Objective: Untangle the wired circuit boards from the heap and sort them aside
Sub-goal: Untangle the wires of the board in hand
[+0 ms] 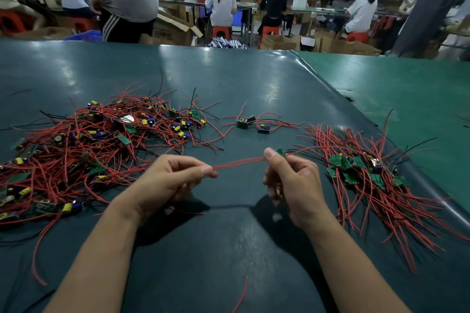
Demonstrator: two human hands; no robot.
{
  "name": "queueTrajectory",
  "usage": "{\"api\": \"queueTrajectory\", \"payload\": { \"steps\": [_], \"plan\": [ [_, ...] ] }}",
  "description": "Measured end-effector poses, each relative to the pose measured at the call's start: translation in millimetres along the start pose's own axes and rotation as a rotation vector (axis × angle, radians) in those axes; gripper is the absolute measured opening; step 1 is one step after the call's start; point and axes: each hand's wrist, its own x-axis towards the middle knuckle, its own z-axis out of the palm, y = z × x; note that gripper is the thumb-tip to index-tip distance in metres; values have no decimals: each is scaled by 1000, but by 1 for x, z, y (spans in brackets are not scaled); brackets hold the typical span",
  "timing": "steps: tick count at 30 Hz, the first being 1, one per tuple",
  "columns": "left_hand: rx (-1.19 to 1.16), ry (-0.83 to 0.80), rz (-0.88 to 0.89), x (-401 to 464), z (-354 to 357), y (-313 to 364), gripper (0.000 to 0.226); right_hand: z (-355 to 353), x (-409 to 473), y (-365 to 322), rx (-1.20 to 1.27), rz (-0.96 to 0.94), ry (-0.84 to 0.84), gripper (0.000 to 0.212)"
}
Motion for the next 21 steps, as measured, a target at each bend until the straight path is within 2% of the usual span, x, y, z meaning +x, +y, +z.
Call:
{"api": "queueTrajectory", "payload": {
  "steps": [2, 5, 7, 10, 12, 14, 17, 19, 21],
  "plan": [
    [-65, 135, 50, 1, -4, -1, 21, -2, 4, -1, 72, -40, 176, 42],
    [-137, 279, 98, 3, -3, -2, 16, -19, 10, -10, 260, -93, 539, 33],
    [60, 454, 143, 6, -1, -6, 17, -32, 13, -15, 458, 13, 678, 28],
    [636, 780, 209, 9, -2, -13, 12, -33, 13, -13, 658, 230, 620, 31],
    [834, 876, 277, 10, -4, -17, 8, -28, 14, -11, 575, 259, 510, 31],
    [965, 892, 162, 13, -8, -23, 25, -21, 13, -10, 469, 213, 434, 35],
    [1117, 782, -183, 13, -13, -25, 47, -13, 12, -7, 332, 178, 341, 37],
    [1169, 729, -227, 12, -15, -26, 43, -10, 10, -4, 265, 182, 279, 38],
    [1156, 764, -196, 9, -14, -23, 33, -8, 9, -2, 211, 167, 220, 39]
  ]
}}
